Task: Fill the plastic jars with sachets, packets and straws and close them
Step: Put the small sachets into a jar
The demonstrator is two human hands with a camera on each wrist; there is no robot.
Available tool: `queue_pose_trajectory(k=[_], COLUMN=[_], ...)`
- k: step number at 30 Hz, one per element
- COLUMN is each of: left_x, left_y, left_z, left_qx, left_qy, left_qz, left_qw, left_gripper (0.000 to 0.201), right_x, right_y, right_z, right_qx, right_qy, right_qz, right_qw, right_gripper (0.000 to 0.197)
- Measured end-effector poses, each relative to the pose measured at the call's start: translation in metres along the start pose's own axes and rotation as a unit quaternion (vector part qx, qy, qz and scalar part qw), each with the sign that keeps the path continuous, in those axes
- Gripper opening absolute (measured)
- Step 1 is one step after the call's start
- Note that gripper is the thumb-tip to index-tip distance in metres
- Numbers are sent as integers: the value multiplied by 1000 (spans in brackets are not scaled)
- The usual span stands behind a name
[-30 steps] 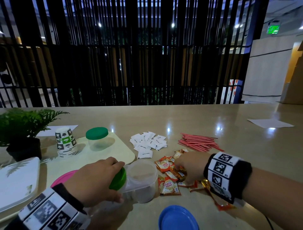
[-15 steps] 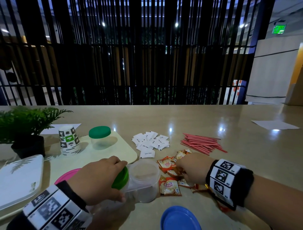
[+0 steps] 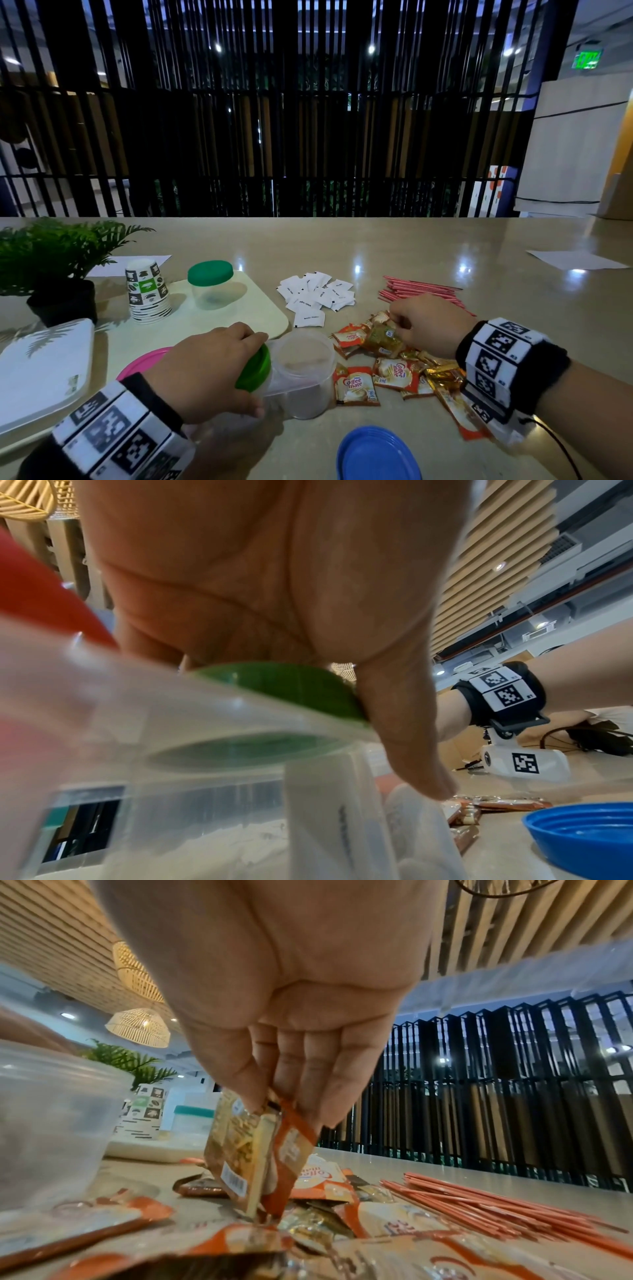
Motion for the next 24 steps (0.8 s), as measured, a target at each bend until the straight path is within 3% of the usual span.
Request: queue_pose_trajectory(k=[7, 14, 20, 24], left_x=[0, 1, -2, -14], left_y=[1, 1, 2, 1], left_z=[0, 2, 1, -4], left_qx=[-1, -6, -17, -14], left_qy=[4, 16, 50, 75], left_qz=[3, -6, -8, -30], left_qw=[1000, 1000, 999, 997], left_gripper=[95, 97, 102, 94], right_x=[11, -17, -43, -48], right_y=[10, 4, 3, 1], right_z=[4, -13, 9, 45], right_qx=[-3, 27, 3, -31], right_qy=[-29, -89, -304, -355], right_qz=[81, -32, -61, -48], right_qw=[996, 995, 951, 933], right_gripper=[9, 22, 6, 3])
Point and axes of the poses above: each hand's wrist, its own y-axis away from the middle knuckle, its own x-axis out of the palm, z = x × y, the point moved 6 cm from there along -y, towards the middle knuckle, and after that the axes turned 4 degrees about -y, right-handed, at the moved point
